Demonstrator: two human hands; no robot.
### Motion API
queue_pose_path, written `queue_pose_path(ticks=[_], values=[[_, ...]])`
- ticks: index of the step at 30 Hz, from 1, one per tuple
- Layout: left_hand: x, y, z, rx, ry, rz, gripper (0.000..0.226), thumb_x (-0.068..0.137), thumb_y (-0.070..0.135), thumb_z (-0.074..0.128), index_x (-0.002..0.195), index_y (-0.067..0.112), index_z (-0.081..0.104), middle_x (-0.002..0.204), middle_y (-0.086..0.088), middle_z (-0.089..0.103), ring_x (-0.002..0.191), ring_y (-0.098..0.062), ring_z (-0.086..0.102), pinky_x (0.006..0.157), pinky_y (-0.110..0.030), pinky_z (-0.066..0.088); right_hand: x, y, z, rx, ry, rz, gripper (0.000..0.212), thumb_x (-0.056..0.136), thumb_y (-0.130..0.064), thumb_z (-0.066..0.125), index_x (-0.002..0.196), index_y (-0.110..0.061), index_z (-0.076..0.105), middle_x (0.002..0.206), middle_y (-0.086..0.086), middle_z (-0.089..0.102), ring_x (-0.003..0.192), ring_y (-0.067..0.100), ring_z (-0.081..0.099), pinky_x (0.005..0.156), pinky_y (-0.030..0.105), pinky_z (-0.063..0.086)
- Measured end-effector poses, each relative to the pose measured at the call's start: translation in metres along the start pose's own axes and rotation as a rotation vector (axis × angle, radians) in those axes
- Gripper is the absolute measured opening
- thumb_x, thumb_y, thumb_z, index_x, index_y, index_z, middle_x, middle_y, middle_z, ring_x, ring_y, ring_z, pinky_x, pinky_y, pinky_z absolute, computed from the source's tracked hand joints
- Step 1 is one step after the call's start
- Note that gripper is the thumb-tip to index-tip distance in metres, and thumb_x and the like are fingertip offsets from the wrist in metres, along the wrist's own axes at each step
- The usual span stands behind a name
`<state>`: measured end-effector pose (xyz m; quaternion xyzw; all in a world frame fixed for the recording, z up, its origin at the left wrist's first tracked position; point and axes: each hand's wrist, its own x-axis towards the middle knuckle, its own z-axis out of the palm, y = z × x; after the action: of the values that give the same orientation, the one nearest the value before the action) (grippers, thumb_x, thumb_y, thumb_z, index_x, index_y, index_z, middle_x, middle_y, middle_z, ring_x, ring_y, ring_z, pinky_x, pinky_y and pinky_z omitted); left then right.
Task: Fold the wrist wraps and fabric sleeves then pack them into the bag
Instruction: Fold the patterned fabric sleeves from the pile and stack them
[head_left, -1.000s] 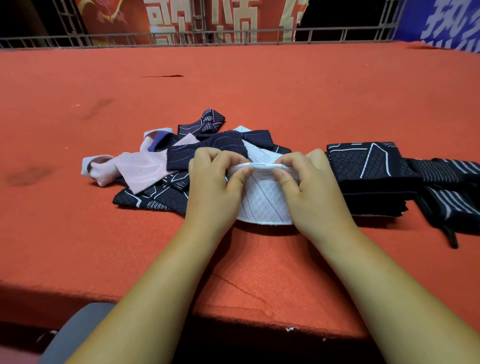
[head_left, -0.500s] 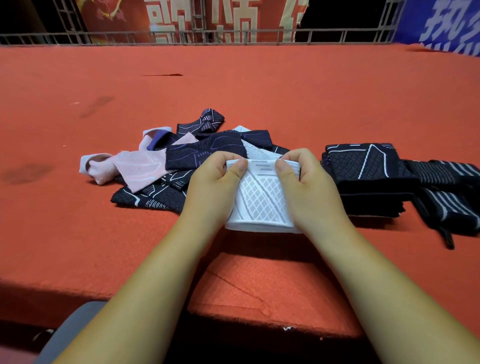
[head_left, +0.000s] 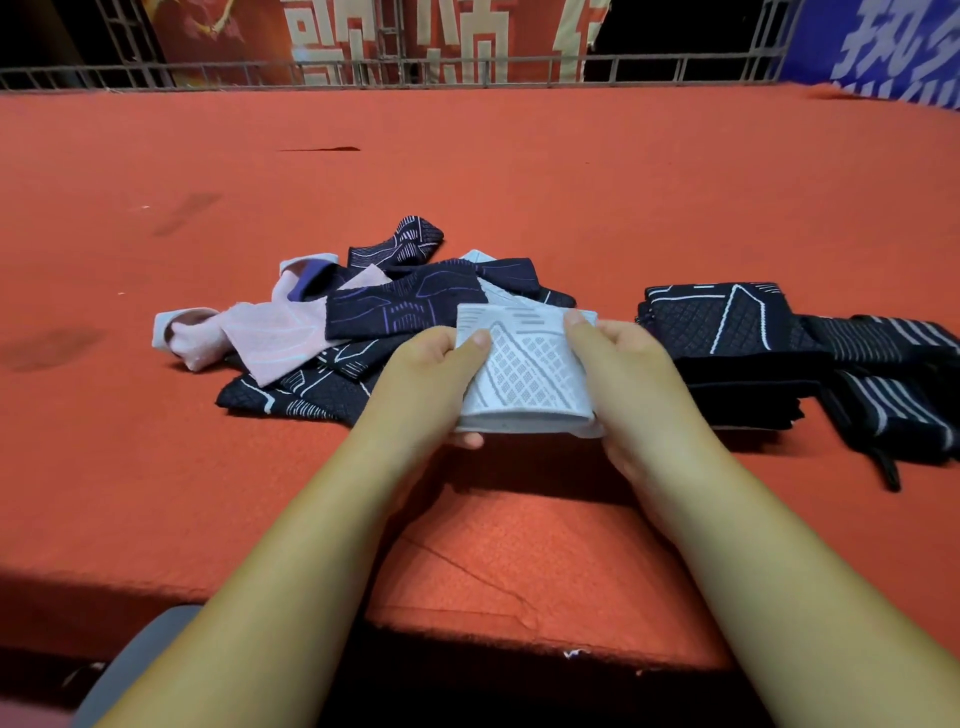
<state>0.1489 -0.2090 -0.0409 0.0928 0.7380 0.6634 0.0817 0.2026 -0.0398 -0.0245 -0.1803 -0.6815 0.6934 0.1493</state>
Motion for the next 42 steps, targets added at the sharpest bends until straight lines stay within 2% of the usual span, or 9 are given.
queue_pose_path(ticks=[5,13,19,22,26,28,32,36,42], values=[[0.001,0.001,0.001,-0.107,0.089,0.079,0.024,0.109,0.034,0.061,0.115,0.011,0.067,0.085,-0.006,0.074,0.062,-0.016,0.065,0.044,-0.029,0.048,-0.012,-0.002,0.001,-0.04,-0.248,0.106,0.024,0.102,-0.031,0.072,0.119,-0.014,0.068,0.103,0.009,0.081,0.078,0.023,0.081,0.061,0.037,0.063],[-0.001,0.008,0.01,-0.264,-0.073,0.212,0.053,0.098,-0.001,0.07,0.146,0.017,0.055,0.123,-0.013,0.078,0.116,-0.035,0.075,0.095,-0.048,0.061,-0.001,-0.017,-0.018,-0.244,-0.067,-0.253,0.02,0.107,-0.017,0.063,0.126,-0.021,0.061,0.103,-0.002,0.077,0.063,0.022,0.078,0.061,0.039,0.063],[0.001,0.026,0.041,-0.127,0.042,0.319,0.064,0.085,0.018,0.082,0.14,0.035,0.054,0.127,-0.007,0.074,0.115,-0.026,0.074,0.095,-0.051,0.062,0.002,-0.034,-0.045,-0.288,0.114,-0.385,0.032,0.104,-0.018,0.066,0.134,-0.027,0.058,0.111,-0.004,0.074,0.054,0.013,0.073,0.047,0.022,0.049],[0.004,0.034,0.065,0.016,0.076,0.359,0.041,0.088,0.023,0.083,0.122,0.039,0.067,0.124,0.014,0.072,0.104,-0.006,0.071,0.096,-0.042,0.06,0.01,-0.038,-0.068,-0.343,0.224,-0.464,0.044,0.099,-0.021,0.067,0.139,-0.036,0.057,0.108,-0.007,0.074,0.068,0.017,0.076,0.068,0.032,0.059],[0.008,0.048,0.102,0.042,0.014,0.337,0.039,0.089,0.023,0.082,0.126,0.032,0.073,0.118,0.0,0.076,0.102,-0.032,0.073,0.087,-0.039,0.064,0.019,-0.041,-0.101,-0.448,0.382,-0.52,0.051,0.095,-0.021,0.067,0.143,-0.037,0.061,0.122,-0.003,0.074,0.11,0.023,0.07,0.1,0.04,0.055],[0.012,0.053,0.122,0.084,-0.007,0.34,0.044,0.089,0.026,0.08,0.131,0.029,0.072,0.116,-0.014,0.073,0.095,-0.036,0.073,0.084,-0.039,0.064,0.022,-0.043,-0.116,-0.474,0.443,-0.51,0.052,0.095,-0.019,0.066,0.143,-0.036,0.063,0.123,-0.002,0.073,0.113,0.022,0.068,0.1,0.038,0.053],[0.018,0.055,0.152,0.202,-0.024,0.33,0.054,0.081,0.037,0.074,0.134,0.025,0.073,0.118,0.005,0.067,0.096,-0.019,0.07,0.099,-0.049,0.059,0.03,-0.037,-0.135,-0.566,0.526,-0.392,0.042,0.091,-0.025,0.062,0.131,-0.033,0.072,0.125,0.0,0.074,0.117,0.026,0.068,0.099,0.041,0.054],[0.022,0.038,0.166,0.367,0.002,0.353,0.04,0.094,0.018,0.071,0.134,0.014,0.075,0.125,0.01,0.064,0.117,-0.003,0.058,0.1,-0.018,0.04,0.033,-0.025,-0.141,-0.73,0.493,-0.191,0.04,0.092,-0.025,0.058,0.128,-0.034,0.073,0.131,0.005,0.07,0.118,0.033,0.065,0.095,0.043,0.052],[0.025,0.024,0.165,0.405,-0.035,0.371,0.039,0.1,0.026,0.068,0.139,0.02,0.072,0.13,0.008,0.064,0.129,-0.006,0.054,0.109,-0.022,0.038,0.033,-0.025,-0.144,-0.765,0.51,-0.072,0.039,0.093,-0.028,0.059,0.127,-0.042,0.072,0.135,0.008,0.059,0.11,0.035,0.065,0.092,0.041,0.049]])
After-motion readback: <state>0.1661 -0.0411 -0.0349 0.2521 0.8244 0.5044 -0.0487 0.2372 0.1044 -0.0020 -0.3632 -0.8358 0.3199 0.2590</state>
